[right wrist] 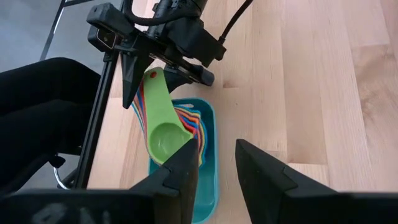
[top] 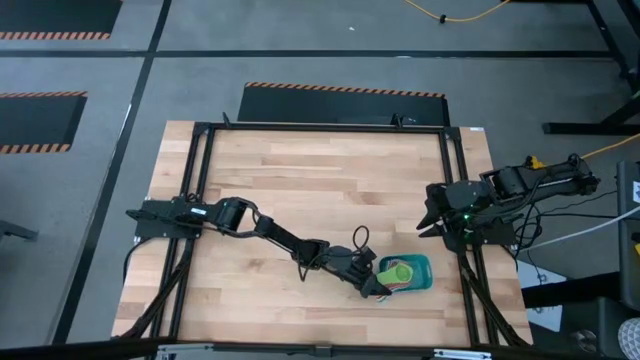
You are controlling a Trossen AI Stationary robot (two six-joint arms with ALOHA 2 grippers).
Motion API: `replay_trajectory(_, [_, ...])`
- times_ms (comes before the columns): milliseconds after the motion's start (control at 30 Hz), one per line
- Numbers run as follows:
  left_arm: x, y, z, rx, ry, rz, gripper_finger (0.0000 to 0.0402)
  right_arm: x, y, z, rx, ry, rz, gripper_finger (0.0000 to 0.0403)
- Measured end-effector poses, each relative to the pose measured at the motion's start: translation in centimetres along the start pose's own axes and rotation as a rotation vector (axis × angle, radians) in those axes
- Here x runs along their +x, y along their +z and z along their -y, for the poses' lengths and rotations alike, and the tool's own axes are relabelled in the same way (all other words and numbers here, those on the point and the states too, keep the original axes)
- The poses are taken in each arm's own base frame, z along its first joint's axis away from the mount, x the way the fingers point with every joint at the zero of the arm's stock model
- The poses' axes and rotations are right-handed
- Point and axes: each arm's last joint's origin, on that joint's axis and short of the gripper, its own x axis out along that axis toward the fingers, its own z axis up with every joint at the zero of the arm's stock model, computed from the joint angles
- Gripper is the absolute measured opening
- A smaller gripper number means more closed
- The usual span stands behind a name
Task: Nest measuring cups in basket
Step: Put the stacked nesting measuring cups into the blue bin
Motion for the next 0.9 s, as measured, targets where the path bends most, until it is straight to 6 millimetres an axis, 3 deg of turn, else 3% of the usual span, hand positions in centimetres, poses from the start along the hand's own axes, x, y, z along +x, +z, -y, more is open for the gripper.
replay_trajectory(300, [0.00, -0.01, 0.00, 0.114, -0.001, -0.002, 0.0150, 0.00, 0.00, 0.00, 0.000, 0.000, 0.000, 0.0112])
replay_trajectory(900, [0.00, -0.03, 0.00, 0.123, -0.001, 0.000, 0.0150, 0.01, 0.00, 0.00, 0.000, 0.000, -0.001, 0.0112])
